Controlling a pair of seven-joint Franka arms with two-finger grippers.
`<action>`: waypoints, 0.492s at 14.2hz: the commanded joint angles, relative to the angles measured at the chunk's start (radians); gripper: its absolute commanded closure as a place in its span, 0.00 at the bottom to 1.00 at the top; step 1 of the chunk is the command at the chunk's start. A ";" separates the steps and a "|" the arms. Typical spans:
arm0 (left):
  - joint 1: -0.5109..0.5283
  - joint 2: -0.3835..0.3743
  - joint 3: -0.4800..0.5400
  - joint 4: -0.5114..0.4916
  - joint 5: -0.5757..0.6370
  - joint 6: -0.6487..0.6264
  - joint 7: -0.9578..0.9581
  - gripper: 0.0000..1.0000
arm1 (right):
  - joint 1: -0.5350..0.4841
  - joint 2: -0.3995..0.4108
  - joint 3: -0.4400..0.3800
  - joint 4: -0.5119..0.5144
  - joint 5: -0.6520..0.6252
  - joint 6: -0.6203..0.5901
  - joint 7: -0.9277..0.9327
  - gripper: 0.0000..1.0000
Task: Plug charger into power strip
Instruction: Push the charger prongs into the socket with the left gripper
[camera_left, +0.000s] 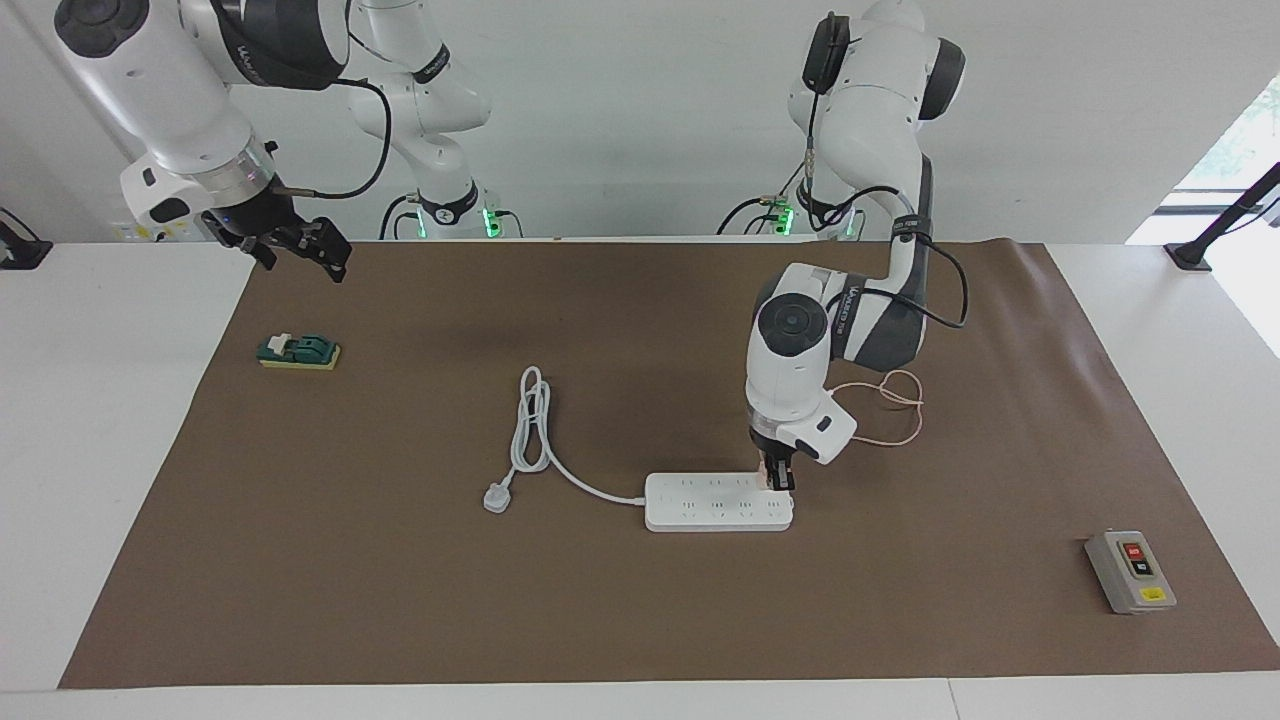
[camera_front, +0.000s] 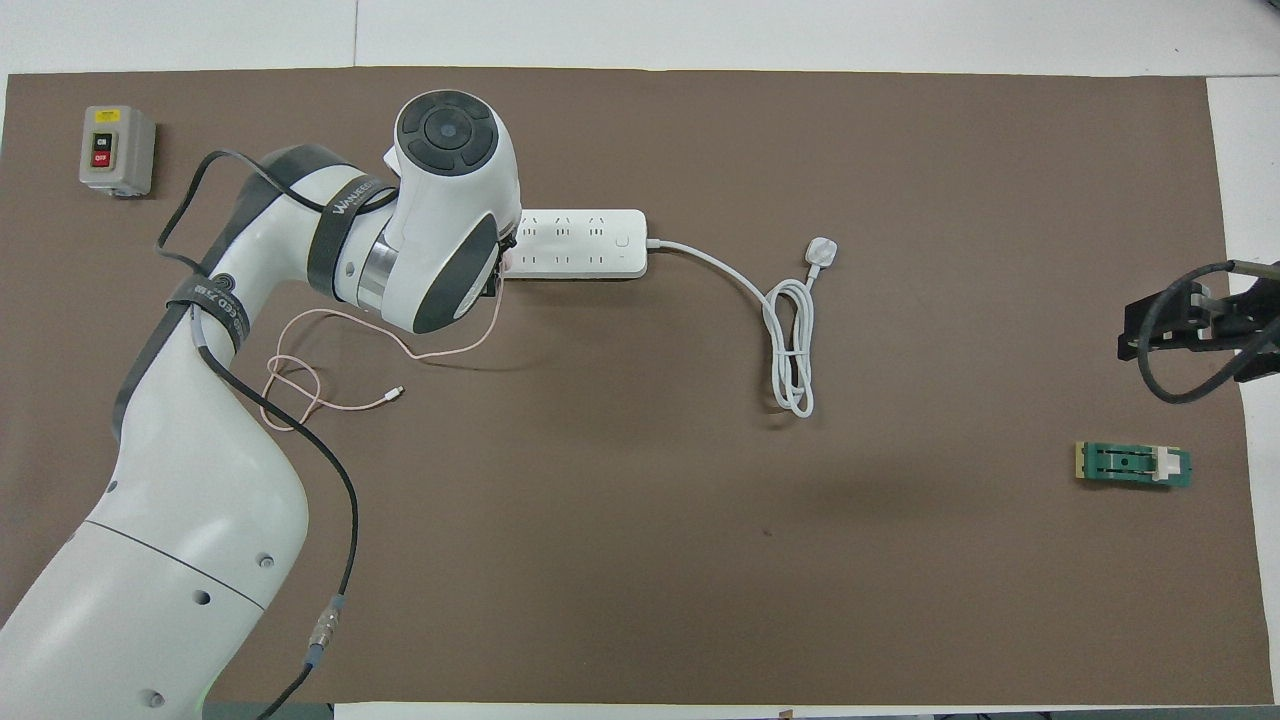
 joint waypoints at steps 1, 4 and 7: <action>-0.013 0.055 0.005 0.012 -0.009 0.004 0.039 1.00 | -0.014 -0.014 0.005 -0.013 0.015 0.010 -0.022 0.00; -0.004 0.051 0.005 0.010 -0.009 0.027 0.067 1.00 | -0.014 -0.015 0.005 -0.013 0.015 0.010 -0.022 0.00; -0.004 0.029 0.008 0.013 -0.017 0.018 0.142 0.70 | -0.014 -0.014 0.005 -0.013 0.015 0.010 -0.022 0.00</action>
